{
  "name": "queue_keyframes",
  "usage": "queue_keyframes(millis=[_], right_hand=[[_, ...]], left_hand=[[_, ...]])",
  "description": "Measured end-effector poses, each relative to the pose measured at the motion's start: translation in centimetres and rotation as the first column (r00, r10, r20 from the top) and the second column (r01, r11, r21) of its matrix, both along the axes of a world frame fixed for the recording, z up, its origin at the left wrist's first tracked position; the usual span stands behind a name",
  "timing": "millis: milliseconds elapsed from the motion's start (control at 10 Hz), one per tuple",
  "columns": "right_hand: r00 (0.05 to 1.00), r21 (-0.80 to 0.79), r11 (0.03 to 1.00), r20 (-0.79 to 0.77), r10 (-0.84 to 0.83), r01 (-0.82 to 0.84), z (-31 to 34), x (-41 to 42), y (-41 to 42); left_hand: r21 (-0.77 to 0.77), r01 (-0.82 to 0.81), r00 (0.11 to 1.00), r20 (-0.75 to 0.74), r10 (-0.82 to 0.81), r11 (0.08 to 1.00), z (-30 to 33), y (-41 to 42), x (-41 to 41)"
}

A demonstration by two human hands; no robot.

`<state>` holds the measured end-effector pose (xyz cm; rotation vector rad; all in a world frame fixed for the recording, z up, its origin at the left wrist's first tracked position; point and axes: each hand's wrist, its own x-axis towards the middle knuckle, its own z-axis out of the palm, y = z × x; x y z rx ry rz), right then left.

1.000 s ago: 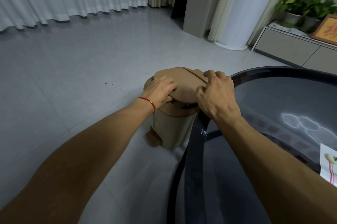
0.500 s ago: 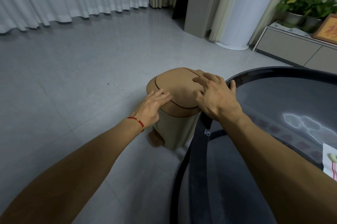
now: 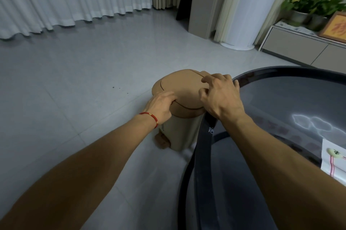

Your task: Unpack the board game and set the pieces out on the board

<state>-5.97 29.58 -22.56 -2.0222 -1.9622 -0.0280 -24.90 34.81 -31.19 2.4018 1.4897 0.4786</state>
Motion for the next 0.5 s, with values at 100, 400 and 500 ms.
queue_keyframes(millis=[100, 400, 500], right_hand=[[0.994, 0.122, 0.990, 0.078, -0.077, 0.067, 0.1, -0.3, -0.5], [0.990, 0.172, 0.975, -0.039, -0.139, 0.143, 4.7, -3.5, -9.4], [0.945, 0.267, 0.954, -0.324, -0.046, 0.138, 7.3, -4.1, -15.5]], left_hand=[[-0.017, -0.120, 0.983, 0.135, 0.122, 0.993, 3.1, -4.5, -0.1], [0.042, -0.191, 0.939, 0.298, 0.170, 0.981, 13.6, -19.6, -1.3], [0.065, -0.194, 0.896, 0.418, 0.150, 0.979, 16.4, -23.0, 0.1]])
